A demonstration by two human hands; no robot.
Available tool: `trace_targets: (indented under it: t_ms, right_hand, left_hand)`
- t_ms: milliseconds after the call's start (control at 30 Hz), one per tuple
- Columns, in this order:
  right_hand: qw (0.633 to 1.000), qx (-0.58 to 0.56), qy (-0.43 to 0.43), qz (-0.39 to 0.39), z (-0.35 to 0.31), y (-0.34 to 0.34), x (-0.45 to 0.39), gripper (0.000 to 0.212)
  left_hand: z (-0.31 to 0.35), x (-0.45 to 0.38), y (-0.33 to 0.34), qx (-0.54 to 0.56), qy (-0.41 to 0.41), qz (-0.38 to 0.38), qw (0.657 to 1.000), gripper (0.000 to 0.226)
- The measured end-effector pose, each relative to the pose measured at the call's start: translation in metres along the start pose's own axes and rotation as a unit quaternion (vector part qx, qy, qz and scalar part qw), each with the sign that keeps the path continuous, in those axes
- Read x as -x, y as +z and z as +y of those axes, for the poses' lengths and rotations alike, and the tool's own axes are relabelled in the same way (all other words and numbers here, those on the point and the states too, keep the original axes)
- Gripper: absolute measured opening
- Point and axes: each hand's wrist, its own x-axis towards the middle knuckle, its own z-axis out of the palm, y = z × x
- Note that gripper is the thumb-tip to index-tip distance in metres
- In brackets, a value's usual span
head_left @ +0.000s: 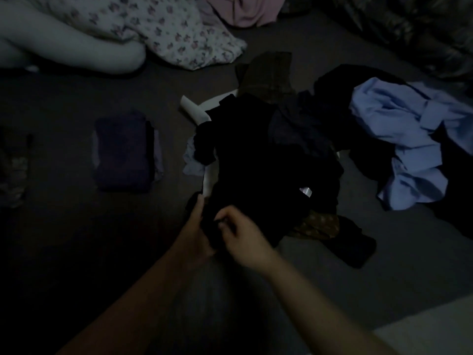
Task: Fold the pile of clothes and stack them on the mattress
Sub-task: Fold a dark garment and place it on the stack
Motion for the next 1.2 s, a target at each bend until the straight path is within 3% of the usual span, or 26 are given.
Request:
trace_targets:
  t_ms: [100, 200, 267, 333, 367, 400, 433, 500, 567, 633, 667, 733, 800, 867, 933, 967, 1000, 1067, 1200]
  right_hand:
    - [0.997, -0.065, 0.023, -0.031, -0.004, 0.044, 0.032, 0.015]
    - [0.988, -0.129, 0.068, -0.048, -0.005, 0.067, 0.056, 0.015]
    - [0.985, -0.136, 0.1, -0.035, 0.002, 0.075, 0.067, 0.018]
    - [0.983, -0.108, 0.145, 0.036, 0.017, 0.08, 0.072, 0.017]
    - [0.977, -0.089, 0.172, 0.085, 0.03, 0.082, 0.073, 0.009]
    - [0.967, -0.068, 0.215, 0.118, 0.041, 0.082, 0.072, 0.014]
    - [0.956, -0.067, 0.249, 0.14, 0.052, 0.084, 0.071, 0.042]
    - [0.949, -0.079, 0.277, 0.126, 0.083, 0.092, 0.071, 0.094]
    - [0.958, -0.066, 0.272, 0.068, 0.112, 0.108, 0.072, 0.105]
    - [0.964, -0.048, 0.26, 0.014, 0.092, 0.118, 0.073, 0.112]
    - [0.963, -0.043, 0.265, -0.006, 0.084, 0.123, 0.073, 0.107]
    - [0.961, -0.043, 0.271, -0.036, 0.076, 0.131, 0.071, 0.071]
    - [0.961, 0.052, 0.271, -0.015, 0.076, 0.137, 0.067, 0.035]
    - [0.956, 0.111, 0.272, -0.01, 0.071, 0.142, 0.067, 0.017]
    - [0.953, 0.108, 0.276, -0.059, 0.065, 0.15, 0.073, 0.015]
    - [0.95, 0.108, 0.282, -0.077, 0.065, 0.154, 0.078, 0.016]
    - [0.949, 0.114, 0.285, -0.078, 0.062, 0.157, 0.081, 0.019]
    - [0.954, 0.112, 0.275, -0.029, 0.059, 0.162, 0.08, 0.022]
    - [0.972, 0.068, 0.206, 0.089, 0.024, 0.181, 0.055, 0.044]
  left_hand:
    - [-0.008, 0.01, -0.025, -0.089, 0.061, 0.045, 0.993, 0.022]
    - [-0.01, 0.026, -0.064, -0.04, 0.075, 0.098, 0.991, 0.016]
    - [-0.009, 0.045, -0.084, 0.052, 0.038, 0.048, 0.997, 0.026]
    - [-0.018, 0.066, -0.107, 0.121, 0.024, -0.045, 0.991, 0.05]
    - [-0.022, 0.077, -0.121, 0.1, 0.016, -0.004, 0.995, 0.055]
    - [-0.031, 0.087, -0.137, 0.042, 0.004, 0.054, 0.998, 0.057]
    - [-0.039, 0.1, -0.148, -0.008, 0.001, 0.127, 0.992, 0.055]
    - [-0.056, 0.118, -0.166, -0.027, 0.037, 0.184, 0.982, 0.042]
    - [-0.074, 0.125, -0.178, -0.035, 0.056, 0.188, 0.98, 0.036]
    - [-0.084, 0.132, -0.181, -0.023, 0.037, 0.186, 0.982, 0.033]
    - [-0.088, 0.132, -0.186, -0.006, 0.036, 0.187, 0.982, 0.03]
    - [-0.086, 0.132, -0.195, 0.02, 0.043, 0.212, 0.976, 0.032]
    - [-0.074, 0.132, -0.207, 0.035, 0.066, 0.223, 0.972, 0.038]
    - [-0.054, 0.138, -0.214, 0.086, 0.11, 0.209, 0.968, 0.037]
    - [-0.032, 0.152, -0.222, 0.11, 0.135, 0.18, 0.968, 0.015]
    - [-0.025, 0.162, -0.231, 0.105, 0.154, 0.18, 0.966, 0.045]
    - [-0.018, 0.171, -0.23, 0.116, 0.122, 0.174, 0.97, 0.058]
    - [-0.011, 0.185, -0.245, 0.126, 0.105, 0.146, 0.976, 0.037]
    - [-0.024, 0.173, -0.273, 0.081, 0.091, 0.212, 0.97, 0.019]
